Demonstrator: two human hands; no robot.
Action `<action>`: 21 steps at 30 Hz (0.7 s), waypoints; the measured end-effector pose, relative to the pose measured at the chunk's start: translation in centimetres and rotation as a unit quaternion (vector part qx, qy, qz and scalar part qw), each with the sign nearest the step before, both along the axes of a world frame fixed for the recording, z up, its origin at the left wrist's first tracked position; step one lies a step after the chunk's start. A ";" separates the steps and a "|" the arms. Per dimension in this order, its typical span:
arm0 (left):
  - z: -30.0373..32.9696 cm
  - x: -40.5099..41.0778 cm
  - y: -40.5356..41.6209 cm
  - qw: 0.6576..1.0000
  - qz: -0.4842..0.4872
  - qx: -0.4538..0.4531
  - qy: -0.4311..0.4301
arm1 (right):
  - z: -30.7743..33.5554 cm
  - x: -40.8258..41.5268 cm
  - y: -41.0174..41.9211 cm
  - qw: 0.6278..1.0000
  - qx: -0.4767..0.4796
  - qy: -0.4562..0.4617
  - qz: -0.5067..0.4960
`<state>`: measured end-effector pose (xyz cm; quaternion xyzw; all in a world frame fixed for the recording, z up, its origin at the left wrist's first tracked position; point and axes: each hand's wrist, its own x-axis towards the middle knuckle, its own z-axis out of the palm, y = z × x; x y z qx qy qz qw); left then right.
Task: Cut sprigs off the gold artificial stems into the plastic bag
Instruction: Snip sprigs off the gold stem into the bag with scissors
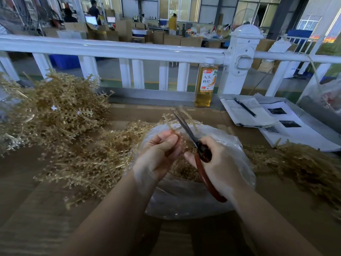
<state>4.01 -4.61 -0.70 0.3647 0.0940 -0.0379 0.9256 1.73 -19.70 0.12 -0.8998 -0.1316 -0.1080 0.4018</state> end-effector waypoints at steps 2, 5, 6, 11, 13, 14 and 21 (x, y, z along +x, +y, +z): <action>0.1 0.2 0.2 1.000 0.022 -0.005 0.003 | -0.4 0.2 -0.2 1.000 -0.017 0.005 0.005; 0.0 0.2 0.4 0.999 0.048 -0.009 0.008 | -0.9 0.2 -0.2 0.999 -0.025 0.014 0.023; -0.1 0.2 0.5 0.998 0.053 -0.011 0.007 | -1.0 0.2 -0.2 0.999 -0.037 0.014 0.027; -0.1 0.3 0.5 0.997 0.077 -0.009 0.007 | -1.1 0.0 -0.2 0.996 -0.074 0.013 0.051; 0.0 0.3 0.5 0.997 0.082 -0.008 0.007 | -1.2 0.0 -0.2 0.995 -0.083 0.014 0.058; 0.0 0.3 0.4 0.997 0.082 -0.007 0.006 | -1.2 0.0 -0.3 0.994 -0.089 0.013 0.061; 0.1 0.3 0.5 0.996 0.086 -0.024 0.015 | -1.7 0.1 -0.1 0.991 -0.113 -0.009 0.064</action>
